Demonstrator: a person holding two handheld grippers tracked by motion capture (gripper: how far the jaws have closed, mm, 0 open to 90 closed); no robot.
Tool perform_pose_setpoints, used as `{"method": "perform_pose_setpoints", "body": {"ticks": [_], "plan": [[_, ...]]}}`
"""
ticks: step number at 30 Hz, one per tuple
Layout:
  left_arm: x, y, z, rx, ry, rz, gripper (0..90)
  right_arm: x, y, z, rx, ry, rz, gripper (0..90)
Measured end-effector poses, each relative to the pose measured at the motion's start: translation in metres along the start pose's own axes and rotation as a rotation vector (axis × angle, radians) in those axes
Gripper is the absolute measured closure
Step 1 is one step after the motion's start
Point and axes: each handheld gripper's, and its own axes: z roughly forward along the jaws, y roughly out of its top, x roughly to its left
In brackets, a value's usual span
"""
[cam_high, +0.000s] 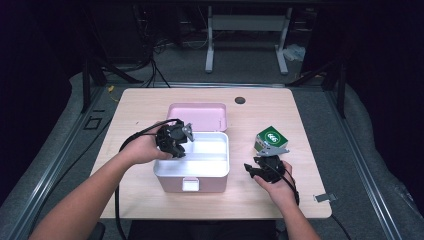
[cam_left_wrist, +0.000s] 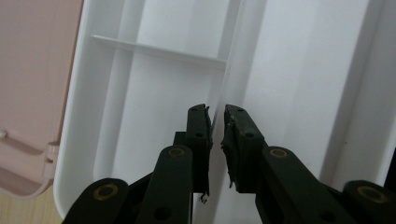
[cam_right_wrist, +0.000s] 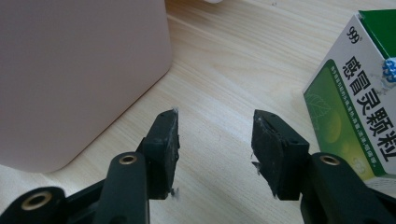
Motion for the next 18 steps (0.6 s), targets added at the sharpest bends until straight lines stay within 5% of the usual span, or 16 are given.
{"method": "perform_pose_setpoints", "body": {"ticks": [7, 18], "plan": [[0.003, 0.011, 0.005, 0.075, -0.014, 0.051, 84.3, 0.0, 0.0, 0.0, 0.001, 0.0, -0.001, 50.7], [0.007, 0.021, 0.009, 0.146, -0.05, 0.071, 86.0, 0.0, 0.0, 0.001, 0.007, 0.001, -0.006, 50.9]]}}
